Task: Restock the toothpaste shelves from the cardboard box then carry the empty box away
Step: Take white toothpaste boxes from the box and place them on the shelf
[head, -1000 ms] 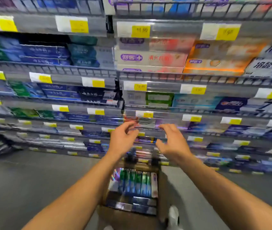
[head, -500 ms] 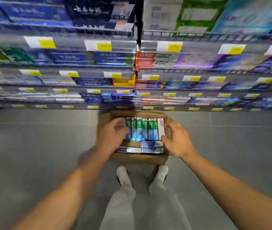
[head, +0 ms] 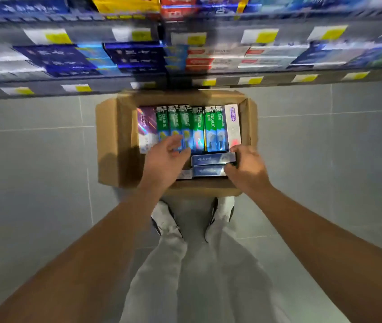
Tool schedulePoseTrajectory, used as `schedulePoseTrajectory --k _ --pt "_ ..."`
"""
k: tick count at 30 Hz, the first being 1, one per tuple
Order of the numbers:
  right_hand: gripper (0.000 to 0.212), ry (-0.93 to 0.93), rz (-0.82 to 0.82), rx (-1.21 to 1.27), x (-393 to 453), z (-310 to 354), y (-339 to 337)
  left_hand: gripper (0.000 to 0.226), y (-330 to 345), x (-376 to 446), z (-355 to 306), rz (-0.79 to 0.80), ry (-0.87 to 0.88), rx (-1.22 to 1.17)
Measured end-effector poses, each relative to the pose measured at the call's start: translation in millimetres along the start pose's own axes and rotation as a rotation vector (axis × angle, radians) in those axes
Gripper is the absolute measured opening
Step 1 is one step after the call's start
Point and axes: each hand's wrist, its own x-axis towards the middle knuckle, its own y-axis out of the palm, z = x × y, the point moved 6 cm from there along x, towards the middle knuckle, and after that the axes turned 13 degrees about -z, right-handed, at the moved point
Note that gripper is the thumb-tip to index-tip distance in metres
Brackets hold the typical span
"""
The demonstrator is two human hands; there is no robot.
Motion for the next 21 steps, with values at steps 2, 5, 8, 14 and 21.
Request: schedulePoseTrajectory --k 2,5,8,14,21 --pt "0.052 0.016 -0.034 0.014 28.8 -26.6 33.6 0.042 36.4 30.4 23.0 0.027 -0.018 0.013" --pt "0.055 -0.008 -0.108 -0.025 75.7 -62.6 76.7 0.046 81.7 76.9 54.5 0.044 -0.034 0.004" --pt "0.063 -0.041 -0.107 -0.129 125.3 -90.6 113.6 0.047 113.6 118.5 77.1 0.054 0.011 0.053" --pt "0.075 -0.213 -0.166 -0.345 187.5 -122.2 182.5 0.042 161.4 179.3 113.2 0.053 0.010 0.044" --pt "0.070 -0.234 -0.433 -0.310 175.3 -136.0 194.7 0.042 192.8 187.1 126.3 0.094 0.023 0.050"
